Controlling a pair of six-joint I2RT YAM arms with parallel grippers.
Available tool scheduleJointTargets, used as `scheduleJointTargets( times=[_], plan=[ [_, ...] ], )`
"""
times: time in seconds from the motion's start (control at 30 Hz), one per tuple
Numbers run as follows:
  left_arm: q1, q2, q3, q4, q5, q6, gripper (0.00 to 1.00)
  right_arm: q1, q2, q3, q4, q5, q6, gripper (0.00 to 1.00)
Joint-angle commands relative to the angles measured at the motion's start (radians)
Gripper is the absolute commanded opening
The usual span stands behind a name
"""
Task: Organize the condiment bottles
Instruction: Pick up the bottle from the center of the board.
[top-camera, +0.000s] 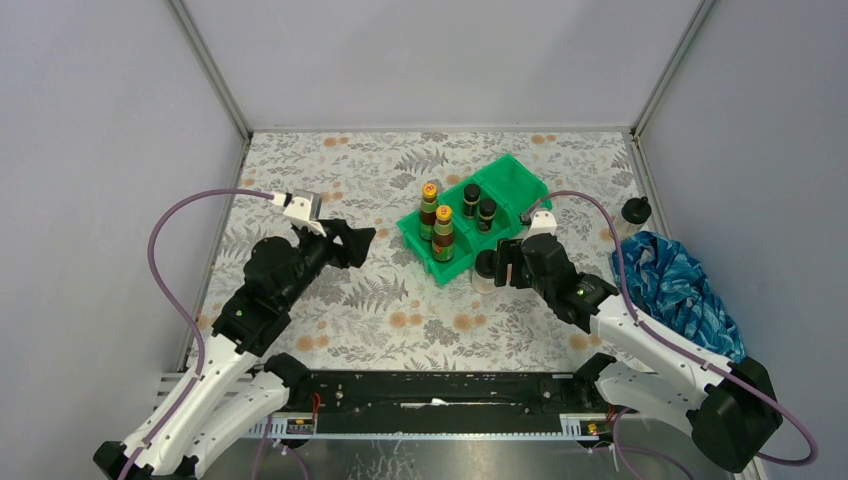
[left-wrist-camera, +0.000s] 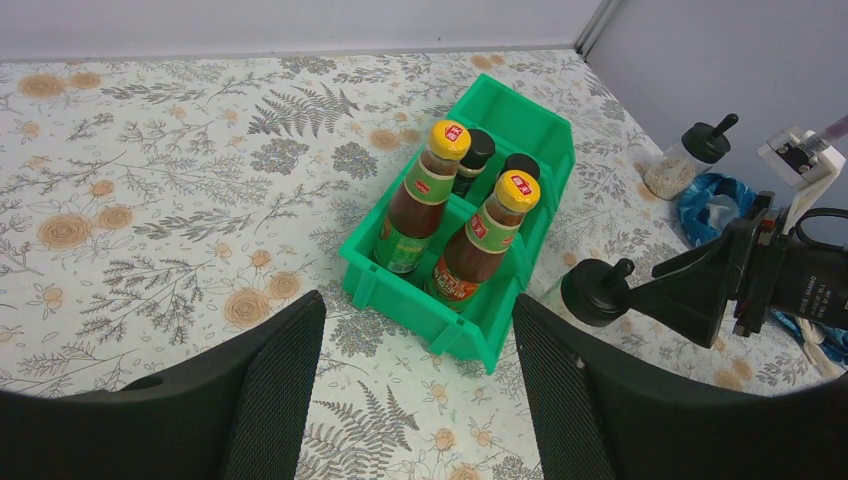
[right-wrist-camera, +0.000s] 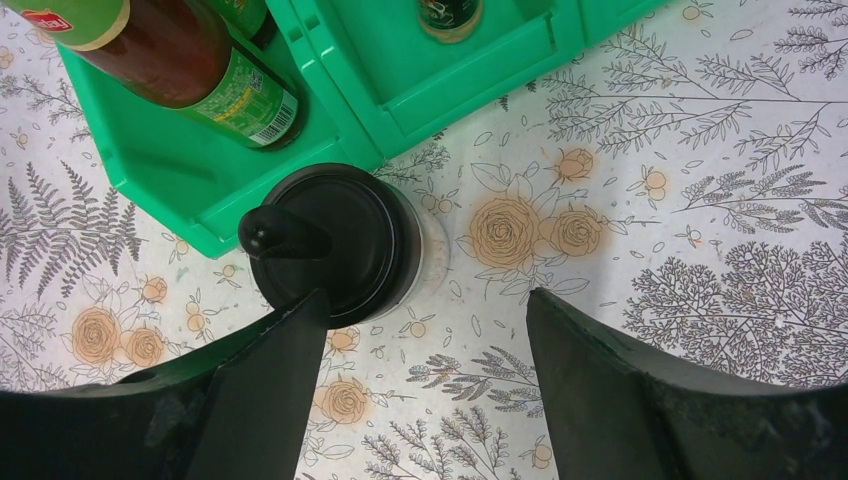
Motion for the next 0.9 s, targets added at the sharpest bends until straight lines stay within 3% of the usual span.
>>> scheduleJointTargets(
  times=[0.0, 0.87],
  plan=[
    [-0.007, -0.003, 0.019, 0.012, 0.001, -0.002, 0.74, 0.008, -0.006, -0.009, 0.006, 0.035, 0.020, 0.80],
    [-0.022, -0.008, 0.017, 0.009, -0.010, -0.002, 0.74, 0.009, -0.055, 0.003, 0.002, 0.023, 0.011, 0.81]
  ],
)
